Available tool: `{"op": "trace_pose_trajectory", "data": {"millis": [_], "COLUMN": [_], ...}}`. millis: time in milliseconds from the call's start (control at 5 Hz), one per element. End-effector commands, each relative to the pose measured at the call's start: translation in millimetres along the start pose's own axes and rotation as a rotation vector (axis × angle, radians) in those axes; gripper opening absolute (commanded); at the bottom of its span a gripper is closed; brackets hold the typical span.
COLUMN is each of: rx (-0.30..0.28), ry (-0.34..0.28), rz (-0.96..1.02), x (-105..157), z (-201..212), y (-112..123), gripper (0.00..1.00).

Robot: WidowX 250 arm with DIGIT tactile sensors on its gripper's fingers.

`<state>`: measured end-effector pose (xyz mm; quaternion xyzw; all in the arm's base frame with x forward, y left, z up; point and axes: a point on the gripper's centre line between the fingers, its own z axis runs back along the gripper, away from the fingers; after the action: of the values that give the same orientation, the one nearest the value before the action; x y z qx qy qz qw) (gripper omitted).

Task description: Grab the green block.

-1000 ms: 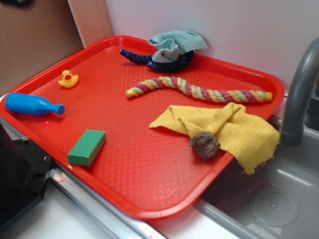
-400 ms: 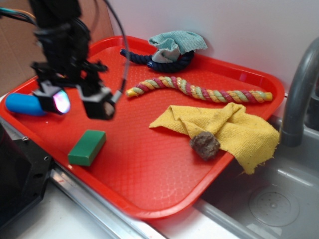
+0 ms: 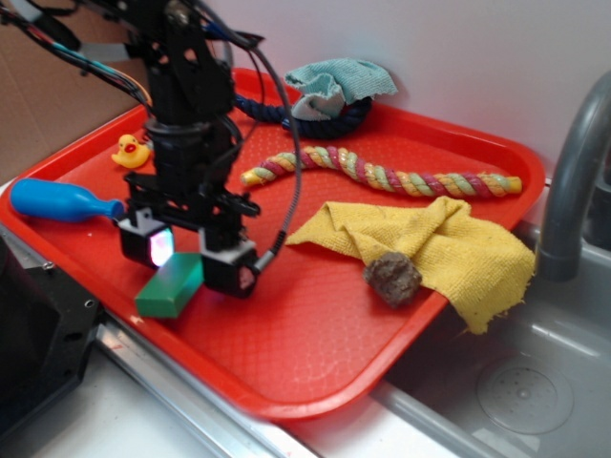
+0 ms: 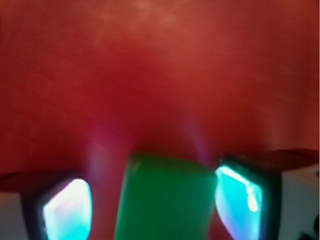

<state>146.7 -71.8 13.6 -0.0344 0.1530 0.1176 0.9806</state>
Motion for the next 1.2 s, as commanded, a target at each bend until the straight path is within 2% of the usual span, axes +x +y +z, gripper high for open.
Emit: {"op": "trace_pose_trajectory", "data": {"millis": [0, 200, 400, 600, 800, 1000], "rx": [-0.026, -0.017, -0.016, -0.007, 0.139, 0.201], "ry": [-0.007, -0.018, -0.034, -0.109, -0.372, -0.540], "rz": [-0.050, -0.068, -0.123, -0.182, -0.319, -0.295], "x": [-20, -22, -21, -19, -18, -38], "z": [4, 6, 13, 39, 95, 146], "y": [-2, -5, -3, 5, 37, 61], "gripper": [1.00, 0.00, 0.00, 0.00, 0.00, 0.00]}}
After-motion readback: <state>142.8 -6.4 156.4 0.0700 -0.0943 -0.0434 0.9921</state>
